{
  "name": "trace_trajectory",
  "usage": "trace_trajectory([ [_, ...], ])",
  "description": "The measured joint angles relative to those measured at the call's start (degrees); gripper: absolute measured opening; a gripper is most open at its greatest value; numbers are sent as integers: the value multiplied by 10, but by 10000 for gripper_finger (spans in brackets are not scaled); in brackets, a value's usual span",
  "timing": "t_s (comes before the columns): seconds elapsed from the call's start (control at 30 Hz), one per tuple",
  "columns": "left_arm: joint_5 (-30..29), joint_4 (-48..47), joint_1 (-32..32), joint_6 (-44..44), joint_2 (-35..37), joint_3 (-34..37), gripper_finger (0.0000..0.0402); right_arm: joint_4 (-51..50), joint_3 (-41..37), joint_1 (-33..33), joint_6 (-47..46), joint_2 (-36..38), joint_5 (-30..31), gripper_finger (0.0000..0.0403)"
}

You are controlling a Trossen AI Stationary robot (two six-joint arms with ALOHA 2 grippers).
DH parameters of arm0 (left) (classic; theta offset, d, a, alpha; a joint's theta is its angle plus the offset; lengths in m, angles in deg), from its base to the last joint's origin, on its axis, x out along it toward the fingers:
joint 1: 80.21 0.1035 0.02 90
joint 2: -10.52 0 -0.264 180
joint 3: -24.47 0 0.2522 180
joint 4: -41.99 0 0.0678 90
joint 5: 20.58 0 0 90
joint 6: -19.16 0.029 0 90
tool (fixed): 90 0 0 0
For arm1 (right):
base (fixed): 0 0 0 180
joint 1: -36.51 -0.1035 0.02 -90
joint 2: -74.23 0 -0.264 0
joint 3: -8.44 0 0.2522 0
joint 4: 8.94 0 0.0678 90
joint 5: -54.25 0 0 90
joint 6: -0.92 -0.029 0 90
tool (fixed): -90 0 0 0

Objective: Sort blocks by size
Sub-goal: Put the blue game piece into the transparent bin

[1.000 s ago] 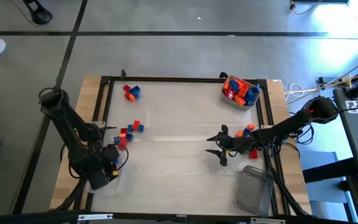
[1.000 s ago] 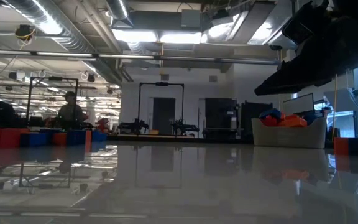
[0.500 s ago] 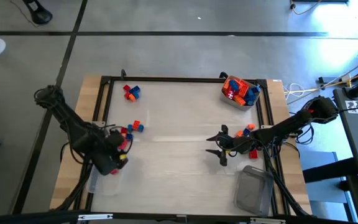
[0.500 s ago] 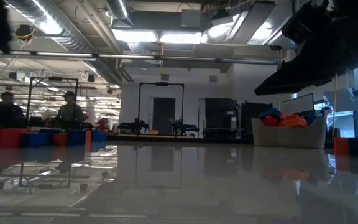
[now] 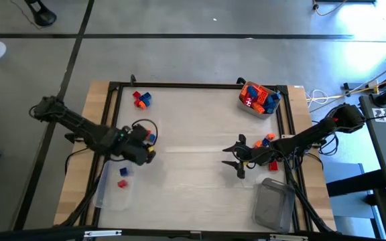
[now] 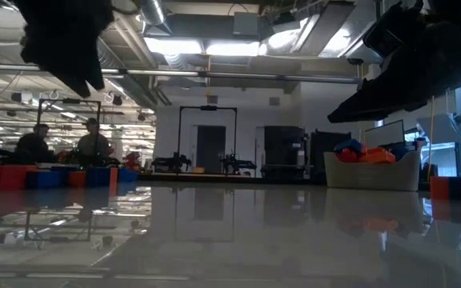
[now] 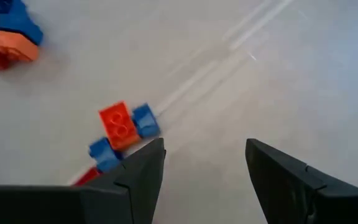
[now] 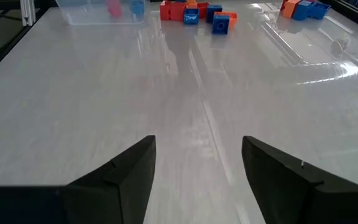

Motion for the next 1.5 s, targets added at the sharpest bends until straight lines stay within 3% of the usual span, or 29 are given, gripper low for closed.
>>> trace_trajectory([
  [0.23,1,13,76,10,0,37,212,-2,0,0,0,0,0,237],
  [0.47,9,112,112,63,0,83,212,-2,0,0,0,0,0,237],
  [1.07,28,223,136,64,0,179,211,-3,0,0,0,0,1,237],
  [1.5,28,313,162,112,0,231,211,-3,0,0,1,0,1,237],
])
